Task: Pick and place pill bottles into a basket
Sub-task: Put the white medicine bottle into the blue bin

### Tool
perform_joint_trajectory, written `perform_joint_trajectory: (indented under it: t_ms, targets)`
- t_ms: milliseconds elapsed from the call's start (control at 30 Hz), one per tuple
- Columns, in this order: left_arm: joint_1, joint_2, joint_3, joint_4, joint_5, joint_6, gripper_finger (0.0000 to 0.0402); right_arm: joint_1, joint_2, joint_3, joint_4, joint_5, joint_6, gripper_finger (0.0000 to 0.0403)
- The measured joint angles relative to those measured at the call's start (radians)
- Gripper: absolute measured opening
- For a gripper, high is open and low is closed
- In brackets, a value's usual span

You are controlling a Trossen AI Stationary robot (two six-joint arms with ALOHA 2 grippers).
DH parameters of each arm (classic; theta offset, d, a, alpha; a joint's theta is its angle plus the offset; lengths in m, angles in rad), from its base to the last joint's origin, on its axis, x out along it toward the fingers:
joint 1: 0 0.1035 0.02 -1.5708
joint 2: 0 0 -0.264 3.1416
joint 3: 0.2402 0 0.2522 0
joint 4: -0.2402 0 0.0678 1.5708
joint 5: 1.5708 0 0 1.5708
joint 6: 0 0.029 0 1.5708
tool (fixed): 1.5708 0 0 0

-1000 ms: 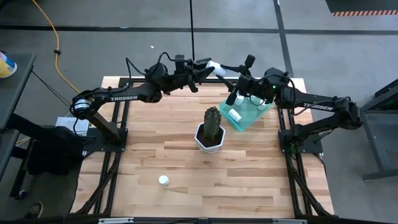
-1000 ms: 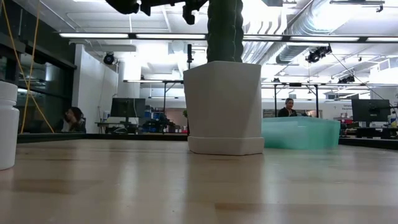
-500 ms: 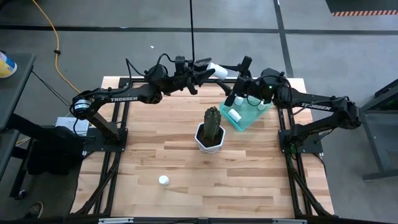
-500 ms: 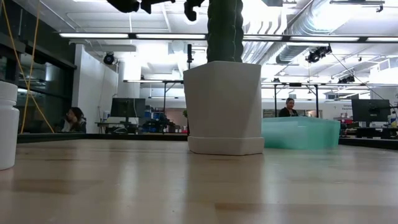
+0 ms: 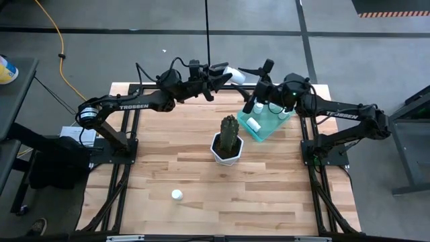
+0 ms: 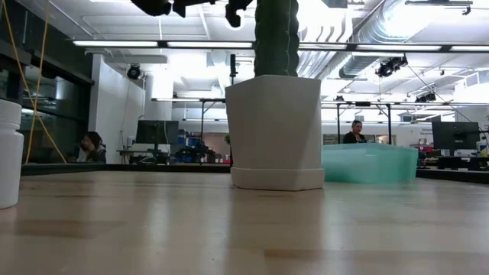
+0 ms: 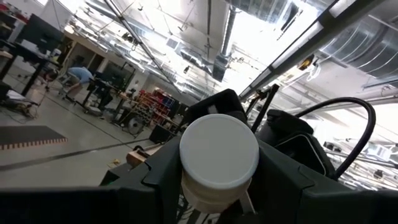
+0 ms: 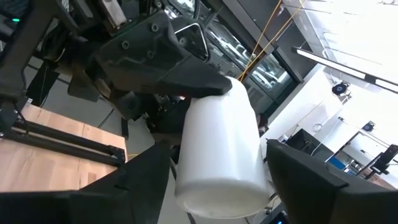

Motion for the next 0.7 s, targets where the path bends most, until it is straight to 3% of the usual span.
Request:
perform_joint_trajectory:
  t_ms: [367, 700]
  targets:
    - [0.0, 0.0, 0.0, -0.001, -0.001, 0.003, 0.0198, 0.0, 0.004, 0.002, 0.001, -0.005, -0.01, 0.0215]
    - [0.0, 0.0, 0.0, -0.004, -0.001, 0.003, 0.0198, 0.0, 0.009, 0.002, 0.006, -0.003, -0.01, 0.0206]
